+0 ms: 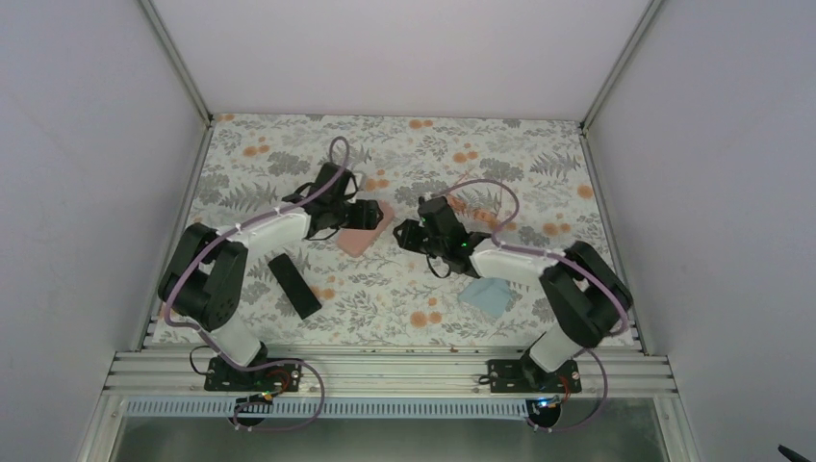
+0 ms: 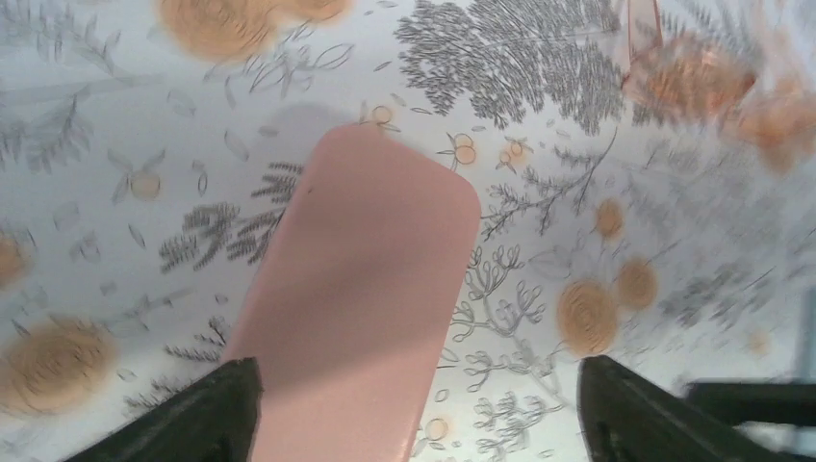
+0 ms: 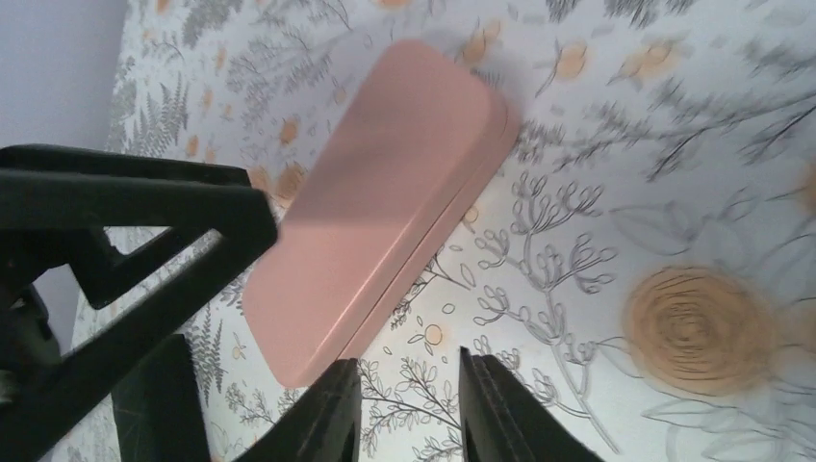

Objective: Organize the sunglasses
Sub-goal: Close the sunglasses case at the center of the board, then pick up the sunglasses case from the center of the board, then place the sunglasses case at the center of the board.

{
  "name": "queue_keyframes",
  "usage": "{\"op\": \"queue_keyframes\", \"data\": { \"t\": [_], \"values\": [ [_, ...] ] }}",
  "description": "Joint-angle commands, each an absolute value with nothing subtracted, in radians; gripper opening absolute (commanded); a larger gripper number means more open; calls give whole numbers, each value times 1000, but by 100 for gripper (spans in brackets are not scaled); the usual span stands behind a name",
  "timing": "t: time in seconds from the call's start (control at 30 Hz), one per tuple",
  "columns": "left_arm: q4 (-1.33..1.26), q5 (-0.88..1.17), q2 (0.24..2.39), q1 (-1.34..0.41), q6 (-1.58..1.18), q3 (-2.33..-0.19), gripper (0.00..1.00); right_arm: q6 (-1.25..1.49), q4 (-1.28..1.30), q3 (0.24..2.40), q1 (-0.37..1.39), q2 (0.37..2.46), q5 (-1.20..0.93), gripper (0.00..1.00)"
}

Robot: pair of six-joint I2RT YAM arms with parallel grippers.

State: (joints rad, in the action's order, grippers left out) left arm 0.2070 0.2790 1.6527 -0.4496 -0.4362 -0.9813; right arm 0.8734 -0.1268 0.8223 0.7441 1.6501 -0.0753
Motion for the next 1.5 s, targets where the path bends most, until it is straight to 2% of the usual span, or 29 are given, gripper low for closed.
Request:
{"op": "queue_keyframes", "data": {
  "t": [0.0, 0.1, 0.23, 0.43, 0.57, 0.8, 1.07, 1.27, 1.47],
  "values": [
    [382, -15, 1694, -528, -254, -1072, 87, 834, -24, 754, 725, 1525, 58, 35],
    [431, -60, 1749, -540, -193, -1110, 100, 826, 11, 694, 715, 1448, 87, 44],
    [443, -46, 1798, -543, -159, -1135, 100, 814, 37, 647, 706, 1406, 89, 49],
    [482, 34, 1858, -562, -134, -1182, 100, 811, 39, 637, 701, 1423, 61, 50],
    [499, 7, 1885, -587, -128, -1185, 100, 810, 32, 643, 701, 1428, 48, 50],
    [578, -207, 1929, -609, -225, -1213, 85, 807, 35, 650, 701, 1437, 51, 50],
    [569, -309, 1909, -600, -321, -1195, 67, 811, 43, 644, 699, 1427, 64, 50],
    [523, -223, 1900, -478, -359, -1223, 65, 797, 47, 649, 700, 1419, 57, 50],
    [520, -159, 1978, -342, -360, -1351, 67, 788, 41, 653, 701, 1431, 33, 49]
  ]
}}
